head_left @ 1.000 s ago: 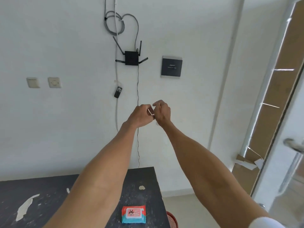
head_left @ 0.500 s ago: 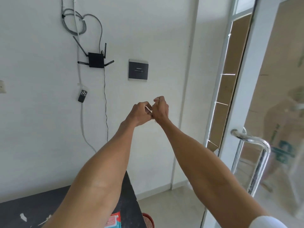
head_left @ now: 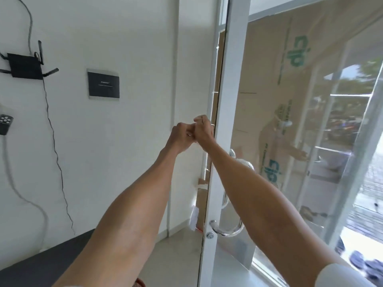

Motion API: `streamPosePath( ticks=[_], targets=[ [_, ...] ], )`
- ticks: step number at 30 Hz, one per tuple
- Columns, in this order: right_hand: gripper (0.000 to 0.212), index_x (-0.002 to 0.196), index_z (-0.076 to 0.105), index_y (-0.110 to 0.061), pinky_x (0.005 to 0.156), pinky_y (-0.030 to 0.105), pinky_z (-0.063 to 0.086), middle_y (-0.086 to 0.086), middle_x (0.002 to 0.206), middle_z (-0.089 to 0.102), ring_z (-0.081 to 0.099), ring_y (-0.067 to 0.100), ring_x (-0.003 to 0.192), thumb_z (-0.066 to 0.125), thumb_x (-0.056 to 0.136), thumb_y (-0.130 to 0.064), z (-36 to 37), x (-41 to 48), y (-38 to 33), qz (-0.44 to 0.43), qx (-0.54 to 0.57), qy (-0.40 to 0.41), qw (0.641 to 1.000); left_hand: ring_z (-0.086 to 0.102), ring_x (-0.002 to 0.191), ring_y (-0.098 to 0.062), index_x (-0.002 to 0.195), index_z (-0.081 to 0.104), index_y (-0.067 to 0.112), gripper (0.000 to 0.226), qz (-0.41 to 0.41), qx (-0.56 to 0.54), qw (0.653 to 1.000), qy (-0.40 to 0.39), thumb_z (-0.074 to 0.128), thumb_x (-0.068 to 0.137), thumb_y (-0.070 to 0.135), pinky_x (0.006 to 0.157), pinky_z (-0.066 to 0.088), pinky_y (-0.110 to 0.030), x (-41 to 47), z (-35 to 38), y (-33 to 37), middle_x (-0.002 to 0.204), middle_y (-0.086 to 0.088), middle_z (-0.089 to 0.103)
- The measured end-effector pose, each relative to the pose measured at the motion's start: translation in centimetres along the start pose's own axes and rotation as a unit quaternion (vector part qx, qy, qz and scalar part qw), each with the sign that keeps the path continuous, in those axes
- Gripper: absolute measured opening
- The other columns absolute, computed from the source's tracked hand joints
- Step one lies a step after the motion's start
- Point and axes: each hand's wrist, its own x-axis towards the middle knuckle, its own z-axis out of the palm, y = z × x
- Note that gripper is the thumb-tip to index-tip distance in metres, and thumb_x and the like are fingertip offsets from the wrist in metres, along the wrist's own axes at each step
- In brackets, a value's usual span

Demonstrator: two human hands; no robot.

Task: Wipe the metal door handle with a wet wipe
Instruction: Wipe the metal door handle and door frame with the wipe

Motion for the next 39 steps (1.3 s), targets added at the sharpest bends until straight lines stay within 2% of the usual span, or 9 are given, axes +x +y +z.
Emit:
streamPosePath(
  ticks=[5,9,12,15,19,22,29,35,39],
  targets=[
    [0.029,0.100,0.057,-0.013,0.066,0.032,0.046,0.003,0.095,0.055,0.052,0.020,0.080,0.031,0.088,-0.007,-7.5,2.3,2.4,0.023,-0.048,0.050,0.997,0.065,0.062,-0.013,0.082,0.072,0.011,0.009,-0.026,-0.049,0.998,0.021,0.064,0.084,0.012,0.062,0.049,-0.019,2.3,5.1,1.5,0.070,-0.004,0.072],
    [0.008,0.096,0.047,-0.012,0.050,0.028,0.046,0.012,0.083,0.059,0.056,0.022,0.057,0.047,0.091,-0.017,-12.4,3.0,4.3,0.089,0.033,0.011,0.995,0.067,0.058,-0.014,0.081,0.073,0.008,0.008,-0.038,-0.049,0.998,0.029,0.067,0.082,0.013,0.070,0.057,-0.026,3.3,7.8,2.1,0.067,-0.004,0.072],
    [0.045,0.110,0.051,-0.009,0.059,0.031,0.057,0.013,0.089,0.066,0.067,0.021,0.063,0.063,0.089,-0.047,-14.4,2.6,4.9,0.116,0.034,-0.102,0.987,0.071,0.061,-0.014,0.083,0.071,0.007,0.008,-0.053,-0.054,0.996,0.041,0.069,0.083,0.015,0.071,0.059,-0.026,3.4,9.0,2.4,0.068,-0.003,0.073],
    [0.054,0.114,0.053,-0.009,0.060,0.029,0.058,0.012,0.091,0.066,0.066,0.020,0.068,0.084,0.073,-0.024,-14.7,2.7,6.6,0.104,0.010,-0.139,0.985,0.073,0.063,-0.015,0.085,0.071,0.003,0.011,-0.069,-0.034,0.997,0.031,0.072,0.081,0.014,0.065,0.056,-0.021,3.3,10.0,2.6,0.071,-0.007,0.074],
    [0.032,0.107,0.065,-0.008,0.055,0.022,0.055,0.008,0.092,0.067,0.064,0.016,0.076,0.078,0.078,-0.007,-14.9,3.4,8.7,0.091,0.008,-0.107,0.990,0.074,0.066,-0.019,0.089,0.071,0.001,0.013,-0.096,-0.010,0.995,0.015,0.074,0.080,0.011,0.067,0.059,-0.025,2.9,10.9,1.7,0.076,-0.013,0.074],
    [0.003,0.081,0.071,-0.013,0.067,0.035,0.060,0.008,0.080,0.068,0.064,0.021,0.074,0.072,0.081,-0.011,-14.8,3.7,10.2,0.107,0.006,-0.099,0.989,0.073,0.068,-0.019,0.091,0.070,0.003,0.013,-0.118,-0.005,0.993,0.002,0.074,0.081,0.011,0.067,0.058,-0.028,2.3,11.4,0.8,0.078,-0.012,0.073],
    [0.023,0.046,0.062,-0.015,0.076,0.057,0.057,0.009,0.062,0.060,0.064,0.029,0.068,0.063,0.068,-0.014,-14.1,4.4,12.9,0.145,0.006,-0.040,0.989,0.071,0.071,-0.012,0.087,0.066,0.013,0.005,-0.165,-0.021,0.985,-0.047,0.068,0.084,0.016,0.062,0.054,-0.024,2.3,12.1,-0.1,0.080,-0.004,0.071],
    [0.017,0.058,0.061,-0.020,0.055,0.038,0.052,0.005,0.063,0.059,0.060,0.025,0.065,0.055,0.072,-0.015,-14.7,4.9,11.6,0.120,-0.022,0.012,0.992,0.071,0.078,-0.016,0.085,0.069,0.005,0.012,-0.175,-0.057,0.980,-0.079,0.068,0.079,0.015,0.073,0.059,-0.032,3.8,12.9,-0.2,0.086,-0.009,0.072],
    [0.004,0.071,0.070,-0.021,0.063,0.036,0.056,0.004,0.076,0.068,0.064,0.023,0.073,0.073,0.071,-0.018,-15.6,5.1,12.2,0.123,0.008,0.002,0.992,0.065,0.077,-0.022,0.084,0.063,0.008,0.005,-0.197,-0.143,0.967,-0.074,0.064,0.080,0.011,0.077,0.059,-0.035,3.6,13.7,0.5,0.078,-0.008,0.065]
  ],
)
